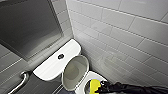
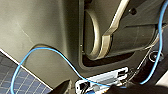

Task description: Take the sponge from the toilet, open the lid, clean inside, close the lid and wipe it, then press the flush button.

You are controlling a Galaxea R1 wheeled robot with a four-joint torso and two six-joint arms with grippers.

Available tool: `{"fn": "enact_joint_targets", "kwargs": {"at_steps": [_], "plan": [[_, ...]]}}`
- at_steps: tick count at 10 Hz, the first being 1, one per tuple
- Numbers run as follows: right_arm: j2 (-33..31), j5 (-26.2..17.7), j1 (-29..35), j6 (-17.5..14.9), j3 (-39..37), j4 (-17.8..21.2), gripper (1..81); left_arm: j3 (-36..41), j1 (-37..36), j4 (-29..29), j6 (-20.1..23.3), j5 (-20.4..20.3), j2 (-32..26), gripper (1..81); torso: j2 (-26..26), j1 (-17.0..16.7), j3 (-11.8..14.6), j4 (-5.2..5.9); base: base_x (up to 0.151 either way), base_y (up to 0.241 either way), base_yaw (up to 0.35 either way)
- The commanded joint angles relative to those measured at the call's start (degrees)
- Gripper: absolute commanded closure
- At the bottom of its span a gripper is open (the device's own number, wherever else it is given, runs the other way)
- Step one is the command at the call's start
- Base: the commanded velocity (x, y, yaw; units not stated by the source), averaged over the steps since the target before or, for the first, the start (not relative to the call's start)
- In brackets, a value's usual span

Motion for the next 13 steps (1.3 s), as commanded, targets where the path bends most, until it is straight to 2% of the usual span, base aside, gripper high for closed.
{"fn": "enact_joint_targets", "kwargs": {"at_steps": [1, 3, 5, 7, 8, 9, 11, 12, 13], "plan": [[5.2, -6.2, 22.4, 1.5, -17.5, -5.5, 81.1, 0.3, 1.7, -0.5, 0.5, 5.2, 0.2, 1.0, 0.0, 0.0, 0.0, 0.00, 0.000, 0.000, 0.000], [8.3, -6.1, 21.9, 1.6, -23.2, -6.1, 81.1, 0.4, 1.7, -0.6, 0.5, 5.3, 0.2, 1.0, 0.0, 0.0, 0.0, 0.00, 0.000, 0.000, 0.000], [14.6, -4.8, 21.6, 1.6, -35.3, -6.0, 81.1, 0.4, 1.7, -0.6, 0.5, 5.2, 0.2, 1.0, 0.0, 0.0, 0.0, 0.00, 0.000, 0.000, 0.000], [21.0, -1.7, 21.7, 1.6, -47.6, -6.0, 81.1, 0.4, 1.7, -0.6, 0.5, 5.2, 0.2, 1.0, 0.0, 0.0, 0.0, 0.00, 0.000, 0.000, 0.000], [23.4, -1.6, 21.5, 1.6, -52.6, -5.9, 81.1, 0.4, 1.7, -0.6, 0.5, 5.2, 0.3, 1.0, 0.0, 0.0, 0.0, 0.00, 0.000, 0.000, 0.000], [23.3, -1.6, 20.8, 1.4, -53.9, -5.5, 81.1, 0.4, 1.7, -0.6, 0.5, 5.2, 0.3, 1.0, 0.0, 0.0, 0.0, 0.00, 0.000, 0.000, 0.000], [18.8, -1.6, 17.7, 1.3, -48.4, -5.4, 81.1, 0.4, 1.7, -0.6, 0.5, 5.2, 0.3, 1.0, 0.0, 0.0, 0.0, 0.00, 0.000, 0.000, 0.000], [13.3, -1.6, 16.4, 1.4, -39.2, -5.5, 81.1, 0.4, 1.7, -0.6, 0.5, 5.2, 0.3, 1.0, 0.0, 0.0, 0.0, 0.00, 0.000, 0.000, 0.000], [5.8, -1.0, 16.4, 1.7, -26.5, -5.7, 81.1, 0.4, 1.7, -0.6, 0.5, 5.2, 0.3, 1.0, 0.0, 0.0, 0.0, 0.00, 0.000, 0.000, 0.000]]}}
